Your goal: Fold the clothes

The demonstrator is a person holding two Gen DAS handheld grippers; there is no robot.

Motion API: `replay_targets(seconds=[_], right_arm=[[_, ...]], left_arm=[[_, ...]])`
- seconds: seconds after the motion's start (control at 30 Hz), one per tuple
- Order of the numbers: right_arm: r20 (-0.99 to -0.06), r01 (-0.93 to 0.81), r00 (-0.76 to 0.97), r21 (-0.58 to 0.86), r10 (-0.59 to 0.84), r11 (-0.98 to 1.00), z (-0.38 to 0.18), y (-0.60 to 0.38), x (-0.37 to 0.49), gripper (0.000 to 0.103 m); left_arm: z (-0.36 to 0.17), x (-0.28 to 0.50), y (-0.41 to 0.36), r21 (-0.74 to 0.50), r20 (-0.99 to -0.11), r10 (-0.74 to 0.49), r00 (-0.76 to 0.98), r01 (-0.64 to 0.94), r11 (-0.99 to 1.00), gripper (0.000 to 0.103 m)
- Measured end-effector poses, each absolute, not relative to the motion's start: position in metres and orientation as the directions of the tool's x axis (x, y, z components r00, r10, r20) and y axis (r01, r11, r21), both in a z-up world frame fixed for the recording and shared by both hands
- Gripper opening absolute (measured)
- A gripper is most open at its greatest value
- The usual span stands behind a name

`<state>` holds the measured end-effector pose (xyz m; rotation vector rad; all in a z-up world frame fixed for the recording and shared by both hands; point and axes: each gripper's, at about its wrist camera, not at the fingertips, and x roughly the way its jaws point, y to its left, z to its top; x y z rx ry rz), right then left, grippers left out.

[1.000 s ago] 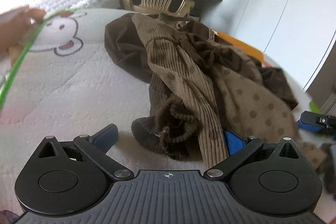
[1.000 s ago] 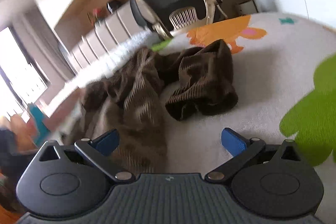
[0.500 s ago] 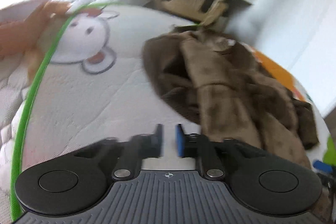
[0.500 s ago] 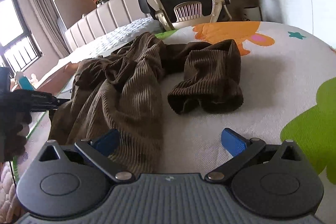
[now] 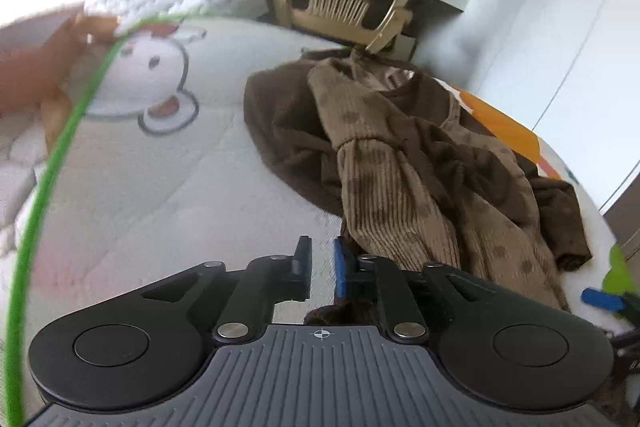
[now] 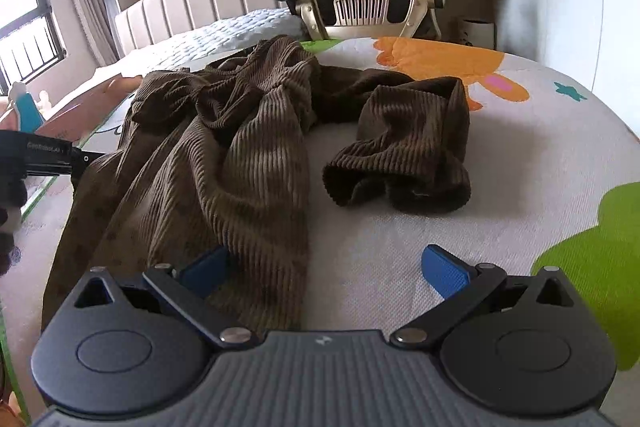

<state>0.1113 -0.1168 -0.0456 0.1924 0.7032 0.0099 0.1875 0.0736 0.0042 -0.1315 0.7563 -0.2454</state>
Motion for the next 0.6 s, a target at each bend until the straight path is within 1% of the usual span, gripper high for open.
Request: replay_targets(seconds=[0.03, 0.07, 0.13, 0.2, 0.23, 0.3, 0.37, 0.43, 0.5, 0.53, 0.57, 0.6], right_arm=[[-0.642, 0.062, 0.764, 0.173, 0.065, 0.983, -0.046, -0.116, 0.111, 0.103], [-0.642, 0.068, 0.765, 0.167, 0.056, 0.984, -0.046, -0.115, 0.11, 0.103], [-0.641, 0.083, 0.767, 0.154, 0.036, 0.985, -0.045, -0.113, 0.109, 0.103], [-0.64, 0.1, 0.768, 0.144, 0.016, 0.984, -0.044, -0.113, 0.109, 0.102], [-0.64, 0.11, 0.768, 0.136, 0.003, 0.985, -0.043, -0.113, 0.108, 0.101], [-0.62, 0.099, 0.784, 0.092, -0.021, 0.991, -0.033, -0.108, 0.107, 0.094], [-0.586, 0.065, 0.81, 0.046, -0.026, 0.997, -0.02, -0.103, 0.106, 0.092], [-0.54, 0.031, 0.84, -0.024, -0.039, 0.999, -0.001, -0.098, 0.114, 0.089], [-0.492, 0.0, 0.869, -0.096, -0.048, 0.995, 0.017, -0.092, 0.123, 0.083], [-0.489, -0.014, 0.871, -0.113, -0.043, 0.994, 0.021, -0.089, 0.133, 0.081], [-0.494, -0.024, 0.868, -0.121, -0.039, 0.992, 0.024, -0.086, 0.145, 0.076], [-0.508, -0.029, 0.861, -0.117, -0.034, 0.993, 0.023, -0.083, 0.159, 0.075]], left_arm=[[0.005, 0.186, 0.071, -0.184, -0.654, -0.251, 0.714, 0.172, 0.968, 0.043], [0.005, 0.186, 0.07, -0.177, -0.651, -0.245, 0.718, 0.17, 0.969, 0.059], [0.005, 0.187, 0.07, -0.182, -0.649, -0.249, 0.719, 0.172, 0.968, 0.064], [0.005, 0.187, 0.069, -0.182, -0.646, -0.249, 0.722, 0.171, 0.968, 0.075], [0.005, 0.186, 0.07, -0.176, -0.644, -0.243, 0.725, 0.168, 0.97, 0.077], [0.005, 0.184, 0.072, -0.172, -0.644, -0.246, 0.724, 0.176, 0.969, 0.082], [0.005, 0.182, 0.075, -0.192, -0.646, -0.273, 0.713, 0.194, 0.962, 0.083], [0.005, 0.181, 0.076, -0.249, -0.644, -0.332, 0.689, 0.221, 0.943, 0.082], [0.004, 0.18, 0.071, -0.338, -0.635, -0.429, 0.642, 0.269, 0.902, 0.081], [0.004, 0.177, 0.065, -0.371, -0.623, -0.476, 0.62, 0.302, 0.878, 0.081], [0.004, 0.175, 0.058, -0.403, -0.61, -0.522, 0.597, 0.334, 0.852, 0.081], [0.004, 0.173, 0.052, -0.434, -0.594, -0.566, 0.571, 0.364, 0.824, 0.082]])
